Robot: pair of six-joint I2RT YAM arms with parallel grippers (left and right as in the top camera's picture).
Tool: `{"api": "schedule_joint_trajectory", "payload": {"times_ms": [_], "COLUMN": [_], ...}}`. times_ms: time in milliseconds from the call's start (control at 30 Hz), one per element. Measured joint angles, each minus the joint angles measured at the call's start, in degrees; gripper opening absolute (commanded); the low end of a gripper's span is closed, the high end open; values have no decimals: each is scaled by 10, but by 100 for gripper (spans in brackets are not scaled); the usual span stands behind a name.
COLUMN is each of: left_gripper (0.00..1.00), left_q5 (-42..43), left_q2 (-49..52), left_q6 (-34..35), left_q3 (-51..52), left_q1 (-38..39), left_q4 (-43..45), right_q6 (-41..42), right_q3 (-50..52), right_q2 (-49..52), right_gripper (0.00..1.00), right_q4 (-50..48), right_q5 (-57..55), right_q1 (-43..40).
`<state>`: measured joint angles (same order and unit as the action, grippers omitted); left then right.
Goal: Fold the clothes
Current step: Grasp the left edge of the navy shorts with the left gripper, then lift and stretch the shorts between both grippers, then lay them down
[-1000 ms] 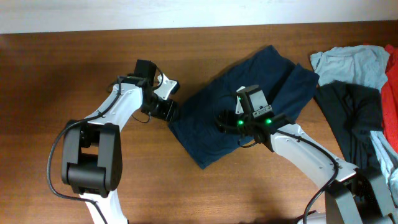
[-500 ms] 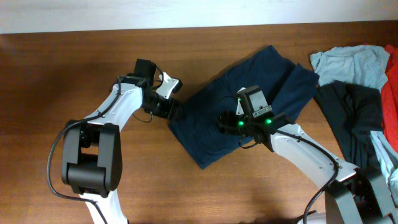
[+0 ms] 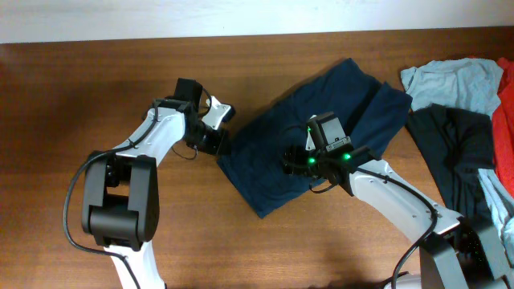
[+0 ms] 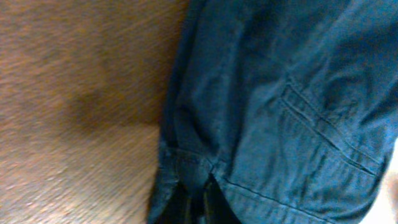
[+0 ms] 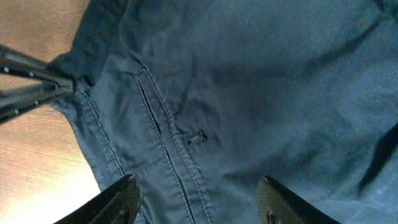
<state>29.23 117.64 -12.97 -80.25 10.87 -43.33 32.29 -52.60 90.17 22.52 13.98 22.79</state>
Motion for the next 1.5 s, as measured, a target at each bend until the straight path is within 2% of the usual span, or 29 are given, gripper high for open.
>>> {"api": "schedule_joint_trajectory", "payload": {"times_ms": [133,267,500,600,767,967,1067,1200,1300,1500], "left_gripper": [1,1,0,0,0,1,1,1,0,1], "left_q5": [21,17,-75,-103,-135,-95,-65,-25,-2,10], "left_q2": [0,-8,-137,-183,-197,-197,-197,-197,-197,-197], "left_q6": [9,13,7,-17,-41,-51,-51,-49,-41,-35], "left_q3": [-12,-92,-271,-288,-290,-288,-286,-271,-237,-131], "left_q1": [0,1,3,3,3,3,3,12,48,166], "left_q4": [-45,-122,-178,-199,-311,-473,-528,-530,-519,-446], "right_q6": [-3,-26,-50,-57,-63,-70,-71,-72,-73,-73], "right_q3": [0,0,0,0,0,0,0,0,0,0], "right_q2": [0,0,-31,-48,-58,-58,-59,-59,-59,-59], "right_gripper": [66,65,65,65,65,65,65,65,65,65], "right_q4": [0,2,5,8,13,8,0,-1,-2,-2], "right_q5": [0,-4,27,52,87,98,101,102,102,104], "right_q1": [0,-16,-141,-187,-240,-249,-249,-249,-249,-249]}}
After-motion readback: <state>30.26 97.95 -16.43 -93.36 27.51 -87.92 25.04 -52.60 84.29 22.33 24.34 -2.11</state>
